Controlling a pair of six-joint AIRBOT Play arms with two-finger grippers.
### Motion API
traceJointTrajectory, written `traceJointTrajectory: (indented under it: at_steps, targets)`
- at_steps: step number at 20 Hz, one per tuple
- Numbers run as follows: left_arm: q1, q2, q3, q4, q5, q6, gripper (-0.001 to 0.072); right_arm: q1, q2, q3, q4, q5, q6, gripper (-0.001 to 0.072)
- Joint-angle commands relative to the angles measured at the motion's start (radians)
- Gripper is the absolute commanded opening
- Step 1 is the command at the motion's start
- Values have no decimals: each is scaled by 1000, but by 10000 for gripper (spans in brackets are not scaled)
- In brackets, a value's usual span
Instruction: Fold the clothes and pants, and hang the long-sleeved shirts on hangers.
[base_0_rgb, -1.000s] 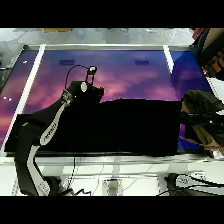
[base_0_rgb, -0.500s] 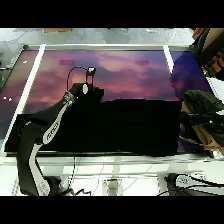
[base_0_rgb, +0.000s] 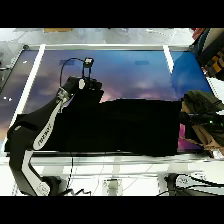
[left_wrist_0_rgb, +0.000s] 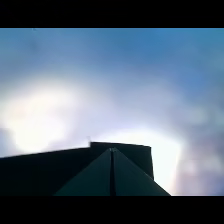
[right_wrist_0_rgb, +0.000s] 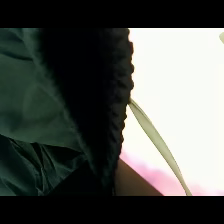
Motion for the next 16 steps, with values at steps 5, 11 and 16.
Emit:
traceJointTrajectory:
  at_steps: [5, 11, 16]
  targets:
    - [-1, 5, 1, -70, -204, -50, 715, 0, 0, 1, 0, 19, 0, 29]
    - [-18, -105, 1, -91, -92, -315, 720, 0, 0, 1, 0, 25, 0, 29]
    - [-9, -126, 1, -37, -45, -344, 589, 0, 0, 1, 0, 21, 0, 29]
